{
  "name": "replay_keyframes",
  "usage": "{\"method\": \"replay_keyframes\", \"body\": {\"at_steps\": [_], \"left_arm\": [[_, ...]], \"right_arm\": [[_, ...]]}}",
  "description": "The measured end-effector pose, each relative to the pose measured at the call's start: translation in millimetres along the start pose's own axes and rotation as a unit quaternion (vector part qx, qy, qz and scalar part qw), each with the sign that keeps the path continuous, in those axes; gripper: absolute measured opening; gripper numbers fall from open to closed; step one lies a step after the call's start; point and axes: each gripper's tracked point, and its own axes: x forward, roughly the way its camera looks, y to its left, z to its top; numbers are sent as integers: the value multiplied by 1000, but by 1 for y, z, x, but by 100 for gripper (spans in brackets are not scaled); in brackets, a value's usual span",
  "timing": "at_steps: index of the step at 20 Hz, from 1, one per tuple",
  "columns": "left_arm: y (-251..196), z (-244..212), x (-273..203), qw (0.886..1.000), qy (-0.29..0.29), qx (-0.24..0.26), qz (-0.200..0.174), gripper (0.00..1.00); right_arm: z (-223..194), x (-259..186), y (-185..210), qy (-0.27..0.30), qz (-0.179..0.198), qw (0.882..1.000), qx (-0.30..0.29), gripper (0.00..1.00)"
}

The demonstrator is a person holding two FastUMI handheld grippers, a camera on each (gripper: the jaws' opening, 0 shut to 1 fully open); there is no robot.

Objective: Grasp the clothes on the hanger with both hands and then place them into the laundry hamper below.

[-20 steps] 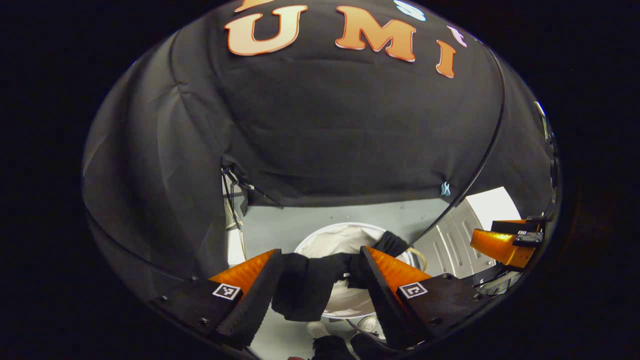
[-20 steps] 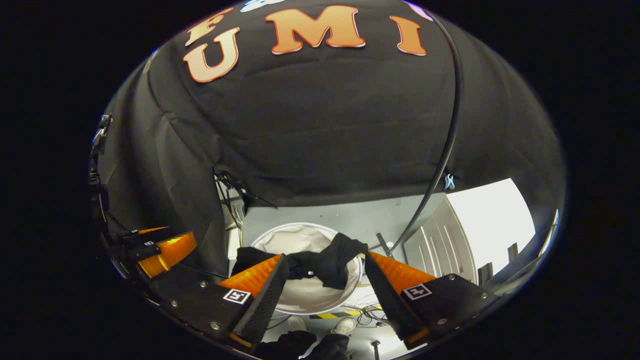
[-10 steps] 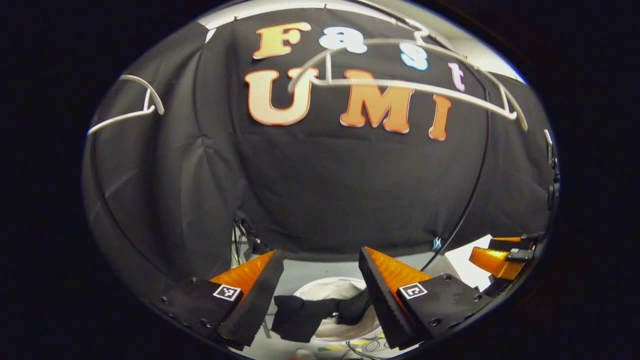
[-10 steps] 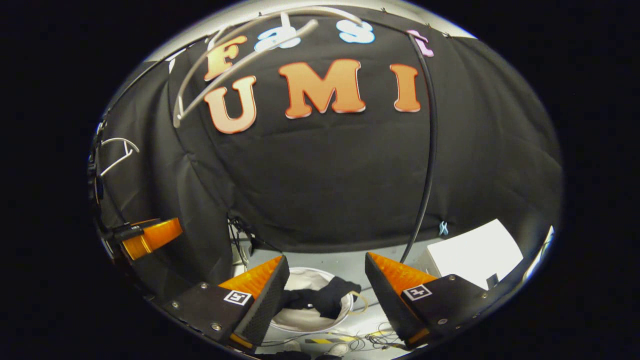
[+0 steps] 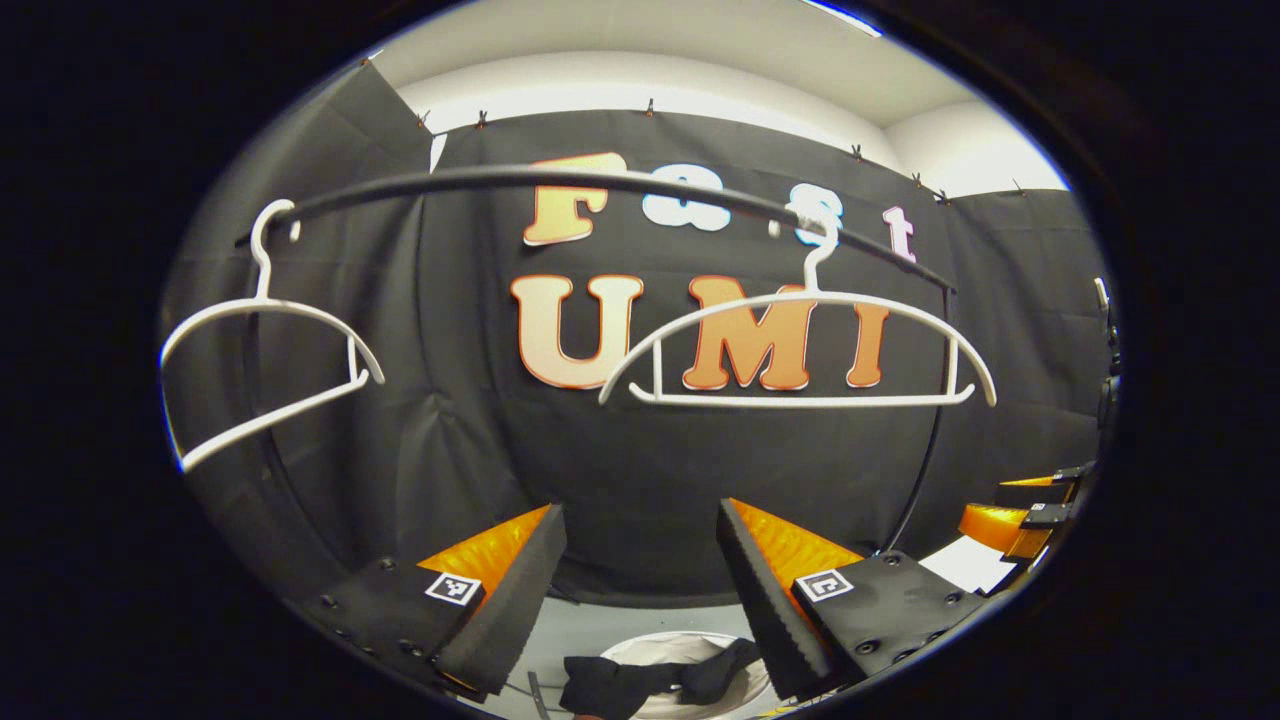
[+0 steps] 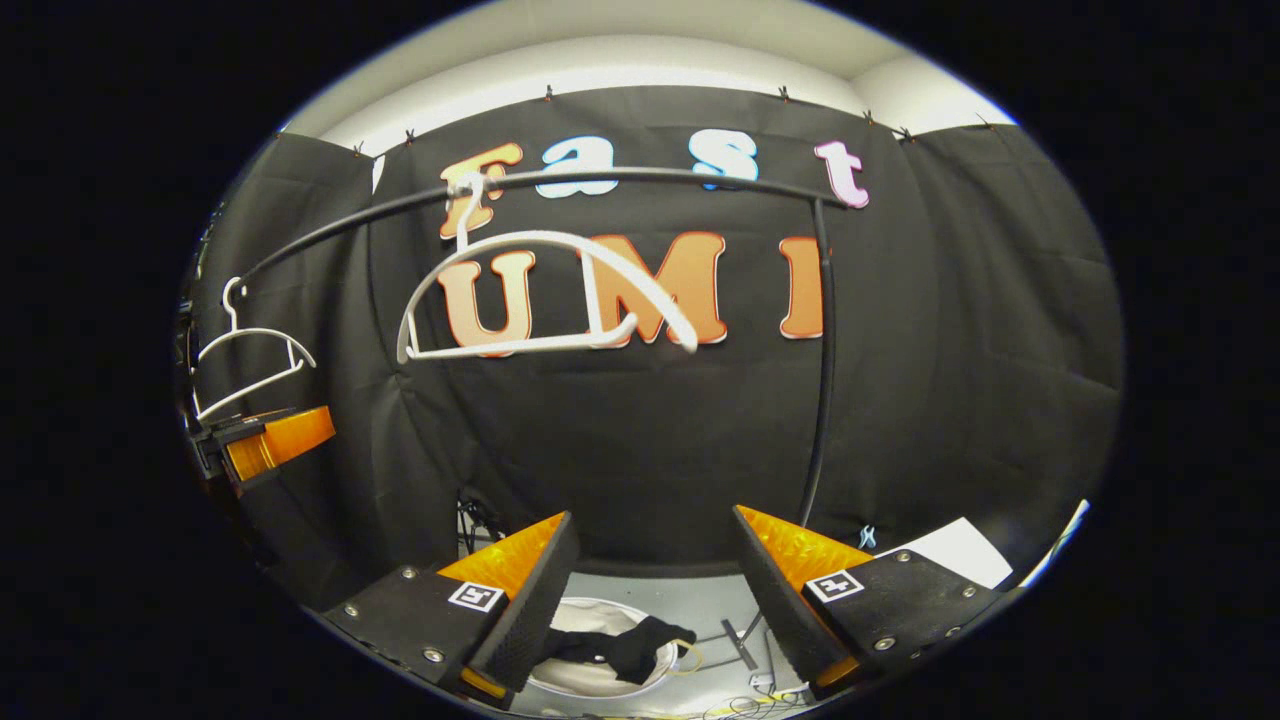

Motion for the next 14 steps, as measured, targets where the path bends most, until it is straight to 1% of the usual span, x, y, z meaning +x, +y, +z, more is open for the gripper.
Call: {"method": "replay_keyframes", "body": {"at_steps": [4,8,9,10,11,13,14], "left_arm": [[0,29,-4,1000,-17,-13,-6,97],[4,59,-11,998,-54,-1,12,97],[2,64,-10,998,-59,-1,11,97],[0,66,-12,998,-62,-3,9,97],[-2,69,-12,998,-66,-6,7,97],[-7,76,-14,997,-74,-13,3,97],[-8,78,-14,997,-76,-16,4,97]], "right_arm": [[36,-20,-9,-40,-8,999,-7,94],[60,-31,-19,-70,-12,997,-24,94],[62,-32,-21,-74,-12,997,-25,100],[64,-33,-23,-77,-12,997,-24,100],[65,-35,-24,-79,-11,997,-23,94],[66,-37,-28,-81,-8,996,-21,94],[66,-37,-30,-82,-8,996,-21,100]]}}
